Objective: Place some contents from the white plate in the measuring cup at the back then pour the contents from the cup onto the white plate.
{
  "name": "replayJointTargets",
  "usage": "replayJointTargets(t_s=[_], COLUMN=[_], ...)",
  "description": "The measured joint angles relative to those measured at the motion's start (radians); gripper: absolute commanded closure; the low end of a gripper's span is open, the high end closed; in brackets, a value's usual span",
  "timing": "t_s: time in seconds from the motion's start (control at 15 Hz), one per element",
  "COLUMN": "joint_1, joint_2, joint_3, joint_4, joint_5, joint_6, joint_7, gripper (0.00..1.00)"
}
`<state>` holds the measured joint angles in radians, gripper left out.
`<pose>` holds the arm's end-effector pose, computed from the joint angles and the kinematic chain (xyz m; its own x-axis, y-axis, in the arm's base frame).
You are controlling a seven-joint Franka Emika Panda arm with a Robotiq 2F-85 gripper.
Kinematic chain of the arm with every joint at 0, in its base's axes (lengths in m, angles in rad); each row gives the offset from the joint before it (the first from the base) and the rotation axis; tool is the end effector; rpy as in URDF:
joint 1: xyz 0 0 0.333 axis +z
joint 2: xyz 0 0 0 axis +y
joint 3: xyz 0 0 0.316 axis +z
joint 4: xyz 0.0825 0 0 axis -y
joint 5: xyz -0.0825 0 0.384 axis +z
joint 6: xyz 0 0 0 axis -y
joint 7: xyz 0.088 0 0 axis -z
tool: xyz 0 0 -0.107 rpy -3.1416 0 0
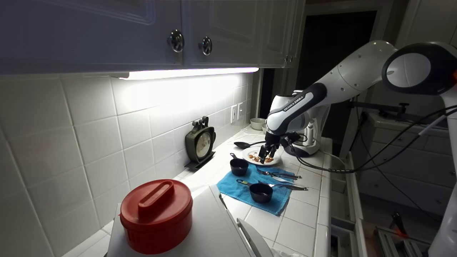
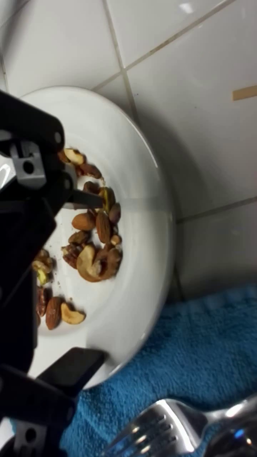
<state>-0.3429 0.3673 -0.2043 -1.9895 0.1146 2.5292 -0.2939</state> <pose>0.5365 -0.3215 0.2991 0.9353 -0.3071 0.1757 -0.3191 -0.9467 0.0440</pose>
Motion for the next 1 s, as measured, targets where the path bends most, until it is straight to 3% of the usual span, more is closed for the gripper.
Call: replayJointTargets(t_s=[0.53, 0.6, 0.73, 1.0], joint_1=[-0.011, -0.012, -0.013, -0.013], joint_2=[0.022, 0.025, 0.027, 0.028], joint_3=[0.000, 0.000, 0.000, 0.001], joint_4=[0.000, 0.000, 0.000, 0.000], joint_5=[0.000, 0.001, 0.001, 0.001], joint_6=[0.065, 0.074, 0.088, 0.106], joint_7=[0.070, 0.073, 0.077, 0.079], gripper=[0.00, 0.25, 0.33, 0.63])
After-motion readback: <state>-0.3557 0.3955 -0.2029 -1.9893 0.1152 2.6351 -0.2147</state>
